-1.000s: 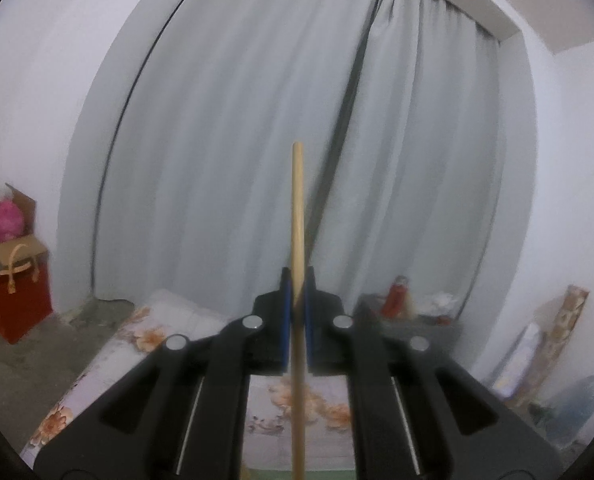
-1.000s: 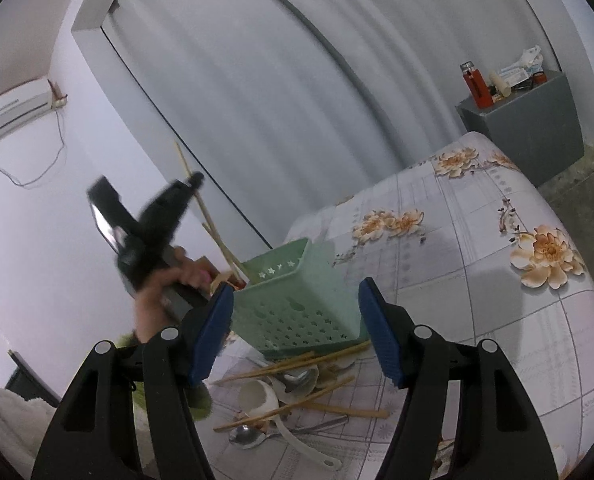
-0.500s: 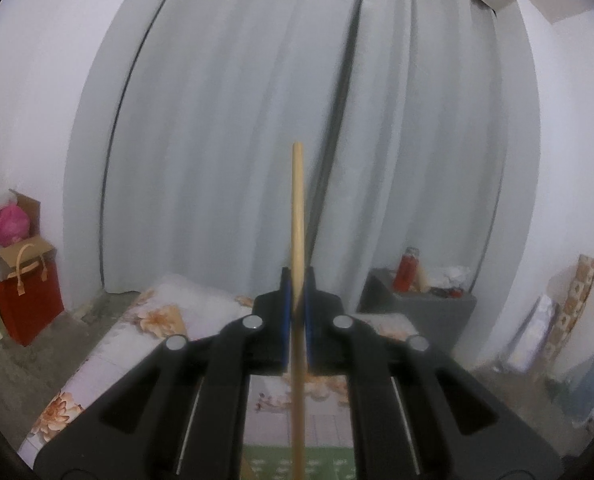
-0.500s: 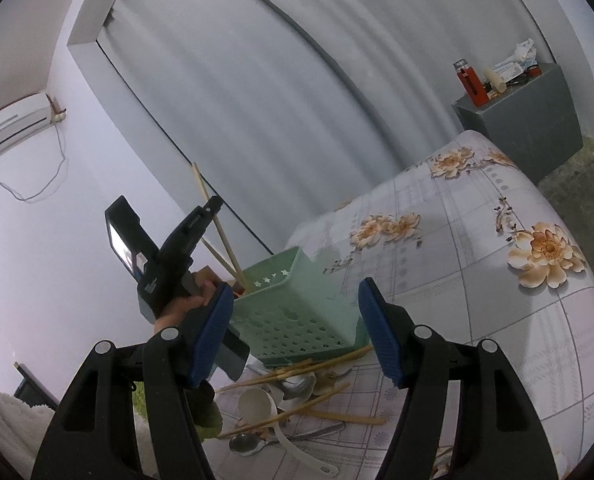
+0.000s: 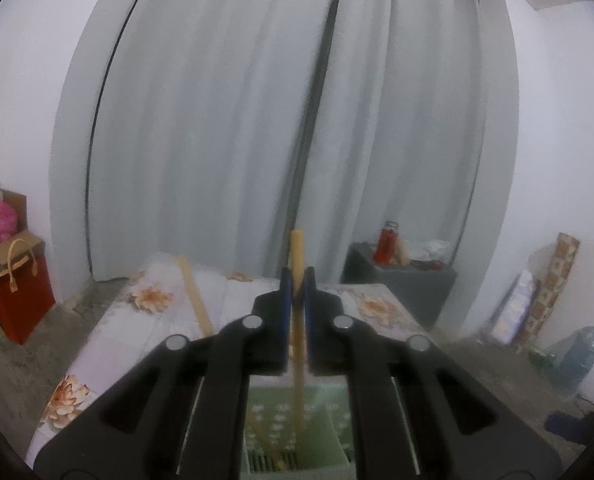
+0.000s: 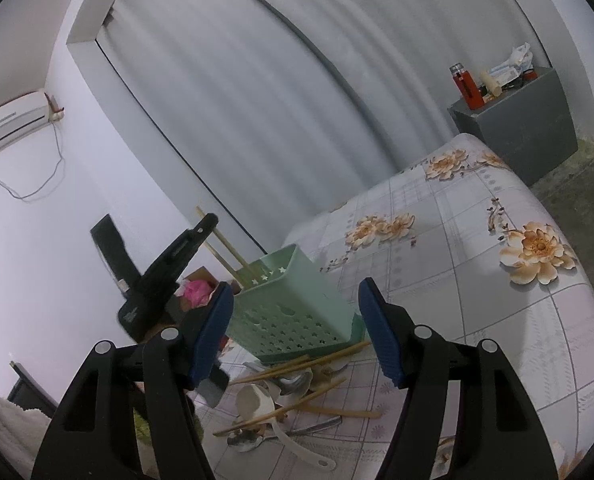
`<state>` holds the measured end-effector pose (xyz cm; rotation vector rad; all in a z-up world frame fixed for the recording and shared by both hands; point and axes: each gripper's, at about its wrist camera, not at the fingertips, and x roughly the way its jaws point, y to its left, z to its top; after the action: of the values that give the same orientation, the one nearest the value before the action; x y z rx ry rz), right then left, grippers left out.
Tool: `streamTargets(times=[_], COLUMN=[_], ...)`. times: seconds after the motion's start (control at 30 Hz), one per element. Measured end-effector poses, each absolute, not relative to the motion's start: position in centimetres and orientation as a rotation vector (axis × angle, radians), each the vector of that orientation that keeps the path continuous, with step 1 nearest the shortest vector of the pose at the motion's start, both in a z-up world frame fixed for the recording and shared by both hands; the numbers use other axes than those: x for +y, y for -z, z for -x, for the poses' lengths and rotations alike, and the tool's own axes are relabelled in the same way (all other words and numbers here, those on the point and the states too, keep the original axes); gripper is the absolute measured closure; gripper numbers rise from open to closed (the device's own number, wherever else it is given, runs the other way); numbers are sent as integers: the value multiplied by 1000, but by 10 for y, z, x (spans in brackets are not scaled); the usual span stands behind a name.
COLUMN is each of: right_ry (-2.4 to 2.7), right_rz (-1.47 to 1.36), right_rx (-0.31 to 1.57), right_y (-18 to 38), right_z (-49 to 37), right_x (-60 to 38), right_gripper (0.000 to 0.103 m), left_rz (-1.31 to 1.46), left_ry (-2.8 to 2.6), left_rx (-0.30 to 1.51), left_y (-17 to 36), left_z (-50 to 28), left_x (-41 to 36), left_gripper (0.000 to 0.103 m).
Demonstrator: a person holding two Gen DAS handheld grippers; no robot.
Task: Organize utensils
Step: 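Lower the left tool's chopstick into the green basket and open the left tool, then grasp another wooden chopstick from the pile with the left tool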
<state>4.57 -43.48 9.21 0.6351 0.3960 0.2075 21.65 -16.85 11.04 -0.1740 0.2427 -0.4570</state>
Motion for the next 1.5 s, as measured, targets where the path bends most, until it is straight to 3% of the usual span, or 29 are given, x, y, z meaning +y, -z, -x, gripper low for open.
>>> streamTargets(times=[0.27, 0.47, 0.63, 1.03, 1.4, 1.5], right_ry=[-218, -231, -264, -294, -244, -219], right_rz=[-604, -561, -533, -504, -539, -545], right_rx=[388, 384, 413, 650, 772, 781], right_y=[-101, -111, -113, -81, -63, -60], right_z=[-40, -31, -22, -22, -40, -44], right_x=[-423, -410, -397, -352, -334, -334], right_gripper=[39, 39, 39, 39, 39, 39], left_rz=[156, 128, 133, 202, 129, 41], left_ry=[504, 497, 437, 352, 466, 565], left_rx=[244, 250, 299, 498, 553, 552], left_y=[-125, -134, -126, -51, 1, 4], left_z=[-181, -146, -118, -78, -55, -61], left_x=[-137, -106, -68, 7, -12, -33], left_gripper=[52, 33, 28, 27, 27, 32])
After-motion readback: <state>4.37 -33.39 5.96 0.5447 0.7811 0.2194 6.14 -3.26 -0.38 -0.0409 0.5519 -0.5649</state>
